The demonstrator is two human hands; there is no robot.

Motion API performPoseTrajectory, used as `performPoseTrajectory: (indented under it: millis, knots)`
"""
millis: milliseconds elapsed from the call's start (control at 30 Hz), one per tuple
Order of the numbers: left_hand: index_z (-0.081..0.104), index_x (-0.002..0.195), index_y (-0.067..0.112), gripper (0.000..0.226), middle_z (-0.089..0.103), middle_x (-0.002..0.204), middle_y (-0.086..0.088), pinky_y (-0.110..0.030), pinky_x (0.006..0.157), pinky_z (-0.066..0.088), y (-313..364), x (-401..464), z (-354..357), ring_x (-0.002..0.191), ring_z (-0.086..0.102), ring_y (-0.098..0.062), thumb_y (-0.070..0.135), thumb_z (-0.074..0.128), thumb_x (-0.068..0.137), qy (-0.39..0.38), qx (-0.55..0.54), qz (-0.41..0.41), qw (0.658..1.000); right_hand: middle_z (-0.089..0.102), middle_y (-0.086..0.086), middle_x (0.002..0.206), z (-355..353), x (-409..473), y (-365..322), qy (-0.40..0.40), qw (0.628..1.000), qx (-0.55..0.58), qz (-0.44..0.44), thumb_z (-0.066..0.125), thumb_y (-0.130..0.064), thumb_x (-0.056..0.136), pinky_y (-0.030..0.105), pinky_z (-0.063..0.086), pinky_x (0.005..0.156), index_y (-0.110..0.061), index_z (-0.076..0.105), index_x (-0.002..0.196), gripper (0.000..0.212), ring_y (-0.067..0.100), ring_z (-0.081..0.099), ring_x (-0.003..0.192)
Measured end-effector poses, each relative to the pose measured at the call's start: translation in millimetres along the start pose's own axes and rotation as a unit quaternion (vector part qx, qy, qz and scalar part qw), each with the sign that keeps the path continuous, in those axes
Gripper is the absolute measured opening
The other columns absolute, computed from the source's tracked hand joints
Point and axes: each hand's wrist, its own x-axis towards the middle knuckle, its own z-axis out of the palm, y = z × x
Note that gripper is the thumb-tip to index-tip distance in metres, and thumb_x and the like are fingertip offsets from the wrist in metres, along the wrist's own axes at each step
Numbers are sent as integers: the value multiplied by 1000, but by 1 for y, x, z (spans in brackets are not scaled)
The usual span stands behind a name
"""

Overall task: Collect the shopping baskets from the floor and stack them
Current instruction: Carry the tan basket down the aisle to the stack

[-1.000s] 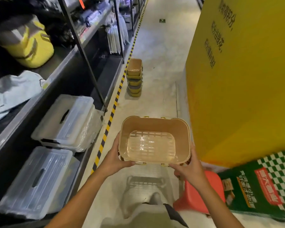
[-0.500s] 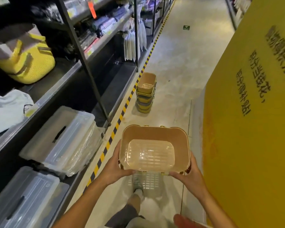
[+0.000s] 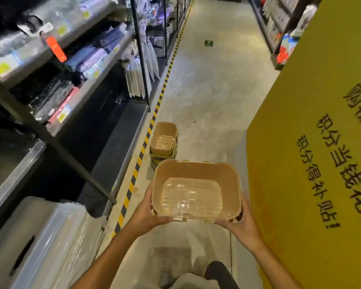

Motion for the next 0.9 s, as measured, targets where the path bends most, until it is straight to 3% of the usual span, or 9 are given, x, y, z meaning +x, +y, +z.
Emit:
performPoseTrajectory:
  millis: [167, 333, 500, 600, 733, 833, 900]
  knots:
    - [9, 154, 53, 125, 36, 148, 35, -15, 97, 49, 5, 115, -8, 134, 43, 7, 32, 95, 66, -10, -7, -9, 1000, 50, -45, 125, -13, 121, -5, -4, 1000, 7, -1, 96, -52, 48, -3, 44, 77, -55, 26, 145, 120, -23, 47, 115]
    - [8, 153, 54, 127, 39, 149, 30, -15, 98, 49, 17, 223, -10, 135, 45, 2, 32, 96, 64, 44, -17, -29, 998, 52, -45, 122, -26, 264, -23, -62, 998, 15, -12, 97, -40, 53, -3, 44, 77, -62, 26, 139, 114, -22, 51, 112]
    - [12, 158, 41, 128, 41, 154, 17, -21, 107, 46, 38, 307, -21, 140, 44, -7, 25, 97, 64, 120, -5, -46, 992, 54, -35, 129, -35, 392, -71, -147, 988, -16, -48, 95, -53, 52, 3, 47, 81, -60, 28, 140, 111, -12, 56, 115]
    - [14, 158, 38, 126, 40, 155, 11, -39, 112, 42, 42, 345, -35, 142, 42, -12, 26, 97, 65, 167, 7, -64, 984, 55, -31, 131, -28, 459, -93, -198, 978, -21, -61, 93, -56, 52, 9, 49, 85, -58, 28, 141, 110, -8, 57, 117]
    - [11, 159, 36, 127, 39, 156, 8, -57, 110, 42, 33, 381, -51, 143, 41, -15, 31, 97, 65, 238, -12, -98, 966, 54, -35, 129, -4, 535, -117, -259, 960, -62, -82, 94, -46, 56, 4, 47, 81, -53, 26, 146, 113, -10, 57, 114]
    - [14, 159, 32, 123, 42, 155, 5, -58, 108, 44, 22, 410, -68, 143, 43, -19, 26, 96, 67, 260, -15, -111, 959, 54, -37, 127, 23, 584, -126, -293, 949, -75, -87, 95, -41, 57, 3, 47, 80, -49, 27, 146, 112, -11, 57, 112]
    - [17, 158, 32, 119, 44, 154, 2, -50, 104, 51, 12, 429, -80, 140, 46, -21, 15, 95, 68, 269, -14, -100, 958, 54, -39, 125, 40, 610, -132, -310, 943, -84, -85, 95, -35, 59, 4, 48, 80, -47, 28, 147, 112, -10, 57, 112]
